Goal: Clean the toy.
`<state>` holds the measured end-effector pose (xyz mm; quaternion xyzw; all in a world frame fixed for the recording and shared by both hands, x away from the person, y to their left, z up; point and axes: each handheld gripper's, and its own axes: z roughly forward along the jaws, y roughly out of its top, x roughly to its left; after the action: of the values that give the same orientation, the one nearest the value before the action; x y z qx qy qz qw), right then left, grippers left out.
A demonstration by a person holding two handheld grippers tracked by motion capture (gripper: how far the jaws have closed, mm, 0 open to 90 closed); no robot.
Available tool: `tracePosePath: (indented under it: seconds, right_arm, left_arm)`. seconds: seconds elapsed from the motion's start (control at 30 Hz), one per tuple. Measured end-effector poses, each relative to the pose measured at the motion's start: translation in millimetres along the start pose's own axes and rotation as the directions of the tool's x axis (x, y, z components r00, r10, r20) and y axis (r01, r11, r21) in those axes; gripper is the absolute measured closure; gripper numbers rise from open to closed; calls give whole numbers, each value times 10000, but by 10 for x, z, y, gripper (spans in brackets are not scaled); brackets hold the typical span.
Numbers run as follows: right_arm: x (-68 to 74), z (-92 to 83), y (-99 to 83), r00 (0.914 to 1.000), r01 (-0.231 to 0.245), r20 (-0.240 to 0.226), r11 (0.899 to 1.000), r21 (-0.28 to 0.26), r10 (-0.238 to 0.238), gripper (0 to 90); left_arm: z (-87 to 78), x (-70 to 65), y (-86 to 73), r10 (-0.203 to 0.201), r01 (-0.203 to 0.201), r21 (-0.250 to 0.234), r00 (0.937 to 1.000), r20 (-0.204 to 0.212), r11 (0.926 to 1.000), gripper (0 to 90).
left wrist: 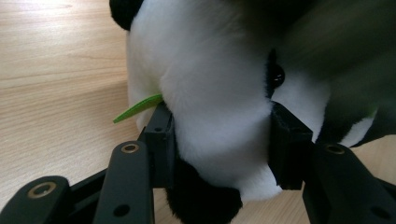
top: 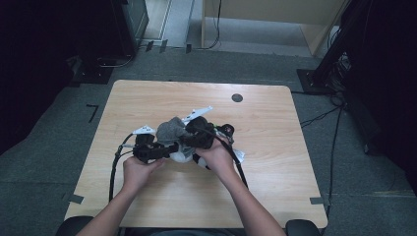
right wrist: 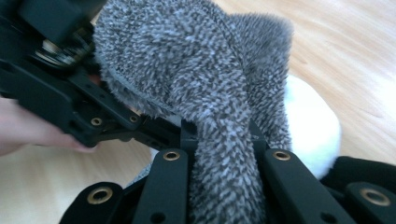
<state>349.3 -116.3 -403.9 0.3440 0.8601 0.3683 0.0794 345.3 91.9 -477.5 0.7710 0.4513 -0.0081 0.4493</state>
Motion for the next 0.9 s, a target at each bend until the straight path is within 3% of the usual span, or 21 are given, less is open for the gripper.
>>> tracePosePath:
  seconds: [0.13, 0.27, 0.4, 0.5, 0.57, 0.67, 0.73, 0.77, 0.9]
  right_arm:
    - [24, 83, -36, 9996, 287, 26, 9995, 133, -288, 791]
    - [-18, 13, -110, 9991, 377, -203, 9983, 439, -369, 794]
    - [-94, -130, -242, 9991, 413, -118, 9981, 454, -408, 794]
    - [-184, -258, -300, 9998, 179, 31, 9997, 136, -179, 794]
    - [-264, -353, -325, 9985, 7, 550, 10000, 6, -7, 794]
    - [-428, -459, -394, 9970, -726, 258, 9973, -96, 729, 794]
    - [-465, -487, -416, 9967, -772, 236, 9969, -139, 775, 794]
    - [-506, -562, -440, 9951, -846, 489, 9963, -177, 854, 793]
    - [-534, -783, -432, 9926, -955, 680, 9928, -727, 1004, 794]
  left_arm:
    - [14, 40, -10, -161, 161, 55, 9998, 100, 9999, 528]
    - [19, 79, -16, -321, 319, 62, 9991, 276, 9995, 529]
    - [28, 56, -9, -104, 102, 68, 9996, 270, 9999, 534]
    - [27, 56, -7, -75, 70, 153, 9994, 329, 9999, 534]
    - [24, 60, -8, -66, 59, 192, 9994, 334, 9998, 534]
    - [28, 56, -8, -49, 44, 161, 9995, 296, 9999, 533]
    - [27, 57, -7, -87, 81, 173, 9995, 304, 9998, 532]
    - [25, 52, -8, -80, 75, 171, 9996, 282, 9998, 531]
    - [22, 52, -9, -34, 29, 168, 9996, 264, 9999, 527]
